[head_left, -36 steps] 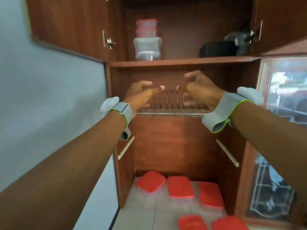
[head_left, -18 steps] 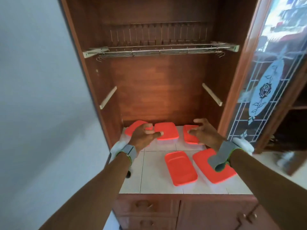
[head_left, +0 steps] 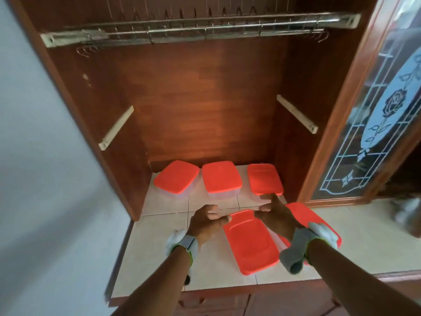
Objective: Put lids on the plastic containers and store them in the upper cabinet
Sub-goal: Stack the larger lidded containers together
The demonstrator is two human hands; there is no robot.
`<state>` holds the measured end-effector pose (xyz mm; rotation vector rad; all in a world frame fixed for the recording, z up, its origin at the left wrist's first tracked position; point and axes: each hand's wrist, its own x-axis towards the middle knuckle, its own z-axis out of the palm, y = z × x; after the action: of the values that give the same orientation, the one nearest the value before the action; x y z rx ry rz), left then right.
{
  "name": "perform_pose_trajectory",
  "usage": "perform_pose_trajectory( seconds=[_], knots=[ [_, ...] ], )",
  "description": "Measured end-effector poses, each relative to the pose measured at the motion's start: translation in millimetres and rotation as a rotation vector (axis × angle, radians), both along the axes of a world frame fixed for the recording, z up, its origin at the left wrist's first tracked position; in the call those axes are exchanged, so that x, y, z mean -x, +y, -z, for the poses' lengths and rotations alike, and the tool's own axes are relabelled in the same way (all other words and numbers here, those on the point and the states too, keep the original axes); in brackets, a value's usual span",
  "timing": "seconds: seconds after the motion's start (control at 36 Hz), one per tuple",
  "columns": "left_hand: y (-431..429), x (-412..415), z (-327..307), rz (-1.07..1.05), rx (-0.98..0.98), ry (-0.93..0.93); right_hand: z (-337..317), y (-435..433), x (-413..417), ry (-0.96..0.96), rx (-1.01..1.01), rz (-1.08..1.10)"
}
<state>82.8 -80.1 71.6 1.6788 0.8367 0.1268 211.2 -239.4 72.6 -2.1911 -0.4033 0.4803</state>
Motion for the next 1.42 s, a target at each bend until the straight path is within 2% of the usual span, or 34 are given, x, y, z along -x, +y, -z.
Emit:
perform_pose_trajectory(
  seconds=[0.25, 0.33, 0.5, 0.58, 0.67, 0.75, 0.83, 1.0, 1.17, 1.34, 1.42],
  knots=[
    [66.1, -71.2, 33.0, 0.013, 0.012, 0.059, 24.5, 78.1, -57.3, 0.005, 0.079, 0.0],
    [87.9, -103.2, 47.9, -0.056, -0.002, 0.054, 29.5, 108.8, -78.1, -0.064, 0.156, -0.025],
    [110.1, -146.0, 68.8, -0.16, -0.067, 0.054, 30.5, 151.3, -113.4, -0.05, 0.192, 0.002],
    [114.9, -157.3, 78.1, -0.18, -0.083, 0.061, 42.2, 164.9, -122.8, 0.021, 0.139, 0.06],
    [114.8, -154.8, 75.1, -0.182, -0.208, 0.069, 46.7, 166.1, -119.9, -0.007, 0.041, 0.229],
    [111.9, -153.1, 60.5, -0.176, -0.23, -0.011, 42.3, 165.1, -116.8, -0.078, 0.02, 0.348],
    [119.6, -150.3, 32.2, -0.203, -0.238, -0.118, 30.9, 172.1, -109.7, -0.105, -0.026, 0.361],
    [188.5, -129.7, -8.0, -0.275, -0.385, -0.078, 9.0, 225.3, -74.3, 0.0, -0.286, 0.267],
    [263.1, -104.4, -0.4, -0.293, -0.41, 0.049, 24.3, 289.8, -33.1, 0.175, -0.277, 0.168],
    [289.0, -105.9, 5.5, -0.205, -0.444, 0.241, 39.5, 309.8, -18.1, 0.239, -0.154, 0.217],
    [286.9, -105.2, -1.8, -0.118, -0.491, 0.219, 44.9, 311.5, -15.7, 0.38, -0.29, 0.213]
  ],
)
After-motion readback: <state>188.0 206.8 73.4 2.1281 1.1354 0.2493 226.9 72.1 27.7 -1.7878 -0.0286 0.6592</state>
